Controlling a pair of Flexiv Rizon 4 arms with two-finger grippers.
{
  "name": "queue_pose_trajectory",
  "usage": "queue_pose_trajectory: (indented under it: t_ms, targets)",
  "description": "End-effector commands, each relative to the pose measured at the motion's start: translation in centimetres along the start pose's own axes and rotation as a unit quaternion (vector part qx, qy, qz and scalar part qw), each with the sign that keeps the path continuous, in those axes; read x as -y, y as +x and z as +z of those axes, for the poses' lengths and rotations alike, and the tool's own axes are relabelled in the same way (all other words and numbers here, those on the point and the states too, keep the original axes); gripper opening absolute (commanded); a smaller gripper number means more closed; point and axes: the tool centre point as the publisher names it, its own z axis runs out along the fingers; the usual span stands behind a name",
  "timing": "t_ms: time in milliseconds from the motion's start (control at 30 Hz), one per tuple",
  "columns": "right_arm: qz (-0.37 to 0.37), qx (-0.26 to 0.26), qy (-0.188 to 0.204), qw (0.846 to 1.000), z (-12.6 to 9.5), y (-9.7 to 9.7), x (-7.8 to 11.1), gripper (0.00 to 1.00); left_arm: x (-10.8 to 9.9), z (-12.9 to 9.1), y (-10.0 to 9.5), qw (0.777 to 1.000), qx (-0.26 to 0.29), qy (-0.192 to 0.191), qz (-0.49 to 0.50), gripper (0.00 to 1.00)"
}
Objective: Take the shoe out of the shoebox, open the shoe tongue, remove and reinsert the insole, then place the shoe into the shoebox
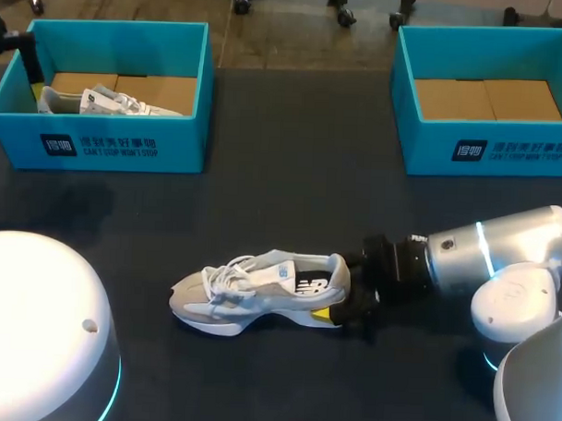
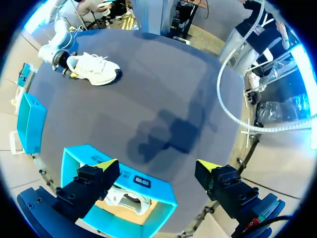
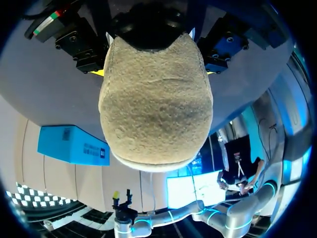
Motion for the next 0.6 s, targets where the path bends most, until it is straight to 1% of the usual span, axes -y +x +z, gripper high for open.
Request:
queue_pose_trajectory:
  t_ms: [33,100,167,200,233,267,300,333,400,433,600]
  targets:
    - [0.0,0.0,0.002,1.0,0.0,0.0,-0.1,0.0,-0.6,-0.1,-0.2,1.0,-0.003,0.008,0.001,1.0]
    - [0.0,0.0,0.002,1.0,0.0,0.0,-0.1,0.0,-0.6,-0.1,-0.2,1.0,-0.003,0.008,0.001,1.0]
    - [0.0,0.0,0.002,1.0,0.0,0.0,-0.1,0.0,0.8,-0.3,-0.1,0.998,0.018,0.046,-0.039,1.0]
    - [0.0,0.0,0.002,1.0,0.0,0.0,-0.1,0.0,1.5,-0.4,-0.2,0.994,0.01,0.072,-0.079,1.0]
    - [0.0,0.0,0.002,1.0,0.0,0.0,-0.1,0.0,2.3,-0.2,-0.7,0.985,-0.007,0.083,-0.15,1.0]
    - [0.0,0.0,0.002,1.0,0.0,0.0,-0.1,0.0,3.0,0.1,-1.2,0.969,-0.016,0.079,-0.233,1.0]
    - [0.0,0.0,0.002,1.0,0.0,0.0,-0.1,0.0,3.7,0.5,-1.6,0.949,-0.033,0.088,-0.302,1.0]
    - [0.0,0.0,0.002,1.0,0.0,0.0,-0.1,0.0,4.5,0.9,-1.9,0.934,-0.042,0.115,-0.336,1.0]
    - [0.0,0.0,0.002,1.0,0.0,0.0,-0.1,0.0,5.9,1.7,-2.8,0.908,-0.035,0.112,-0.402,1.0]
    - [0.0,0.0,0.002,1.0,0.0,0.0,-0.1,0.0,7.1,2.1,-3.4,0.911,-0.038,0.107,-0.397,1.0]
    - [0.0,0.0,0.002,1.0,0.0,0.0,-0.1,0.0,7.1,2.1,-3.4,0.911,-0.038,0.107,-0.397,1.0]
